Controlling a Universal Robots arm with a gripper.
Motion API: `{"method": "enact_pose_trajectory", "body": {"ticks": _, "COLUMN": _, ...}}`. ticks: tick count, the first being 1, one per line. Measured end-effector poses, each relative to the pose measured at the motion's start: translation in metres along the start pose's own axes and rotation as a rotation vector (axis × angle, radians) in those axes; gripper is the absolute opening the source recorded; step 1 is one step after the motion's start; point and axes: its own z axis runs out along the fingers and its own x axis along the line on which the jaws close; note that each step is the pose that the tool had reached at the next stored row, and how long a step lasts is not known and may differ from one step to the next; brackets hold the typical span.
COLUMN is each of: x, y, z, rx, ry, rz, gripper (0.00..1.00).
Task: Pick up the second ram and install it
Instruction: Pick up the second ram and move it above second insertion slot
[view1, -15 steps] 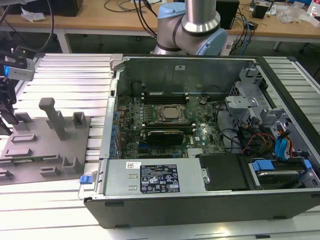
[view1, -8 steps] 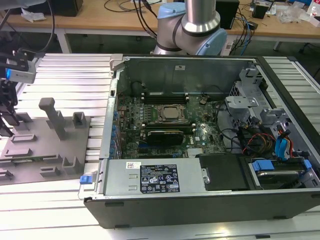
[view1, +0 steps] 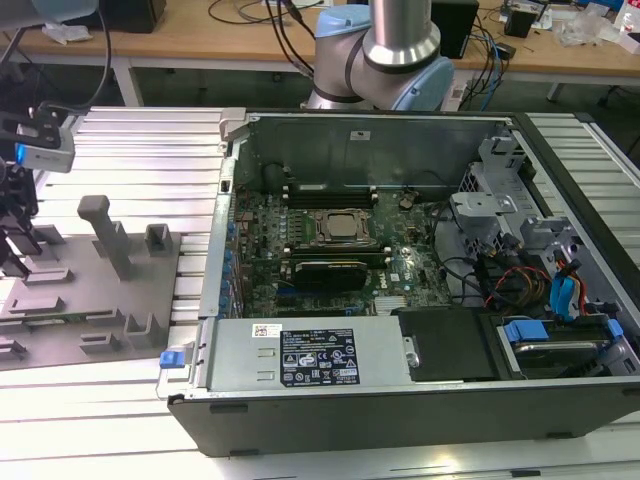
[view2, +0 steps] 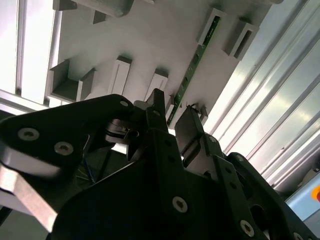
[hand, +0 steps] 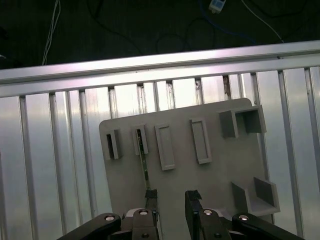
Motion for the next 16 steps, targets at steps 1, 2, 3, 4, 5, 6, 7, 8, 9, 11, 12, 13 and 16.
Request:
{"method": "enact_pose_trajectory", "body": {"ticks": 1, "x": 0.0, "y": 0.0, "z": 0.0007, "rx": 0.0, "ry": 0.0001, "rz": 0.0, "gripper": 0.36}}
{"method": "enact_pose_trajectory", "body": {"ticks": 2, "x": 0.0, "y": 0.0, "z": 0.0012, "rx": 0.0, "ry": 0.0, "rz": 0.0, "gripper": 0.36}}
{"method": "enact_pose_trajectory", "body": {"ticks": 3, "x": 0.0, "y": -0.0001, "z": 0.0017, "rx": 0.0, "ry": 0.0, "rz": 0.0, "gripper": 0.36}}
{"method": "enact_pose_trajectory", "body": {"ticks": 4, "x": 0.0, "y": -0.0001, "z": 0.0023, "rx": 0.0, "ry": 0.0, "rz": 0.0, "gripper": 0.36}}
{"method": "enact_pose_trajectory", "body": {"ticks": 5, "x": 0.0001, "y": -0.0001, "z": 0.0031, "rx": 0.0, "ry": 0.0, "rz": 0.0, "gripper": 0.36}}
{"method": "enact_pose_trajectory", "body": {"ticks": 6, "x": 0.0001, "y": -0.0001, "z": 0.0038, "rx": -0.0001, "ry": 0.0, "rz": 0.0, "gripper": 0.36}}
{"method": "enact_pose_trajectory", "body": {"ticks": 7, "x": 0.0001, "y": -0.0002, "z": 0.0043, "rx": 0.0, "ry": 0.0, "rz": 0.0, "gripper": 0.36}}
{"method": "enact_pose_trajectory", "body": {"ticks": 8, "x": 0.0002, "y": -0.0003, "z": 0.0067, "rx": 0.0, "ry": 0.0, "rz": 0.0, "gripper": 0.36}}
{"method": "enact_pose_trajectory", "body": {"ticks": 9, "x": 0.0002, "y": -0.0003, "z": 0.0077, "rx": 0.0, "ry": 0.0, "rz": 0.0, "gripper": 0.36}}
{"method": "enact_pose_trajectory", "body": {"ticks": 11, "x": 0.0002, "y": -0.0004, "z": 0.01, "rx": 0.0, "ry": 0.0, "rz": 0.0, "gripper": 0.36}}
{"method": "enact_pose_trajectory", "body": {"ticks": 12, "x": 0.0003, "y": -0.0005, "z": 0.011, "rx": 0.0, "ry": 0.0001, "rz": 0.0, "gripper": 0.36}}
{"method": "enact_pose_trajectory", "body": {"ticks": 13, "x": 0.0003, "y": -0.0005, "z": 0.0119, "rx": 0.0, "ry": 0.0, "rz": 0.0, "gripper": 0.36}}
{"method": "enact_pose_trajectory", "body": {"ticks": 16, "x": 0.0004, "y": -0.0007, "z": 0.0151, "rx": 0.0, "ry": 0.0, "rz": 0.0, "gripper": 0.36}}
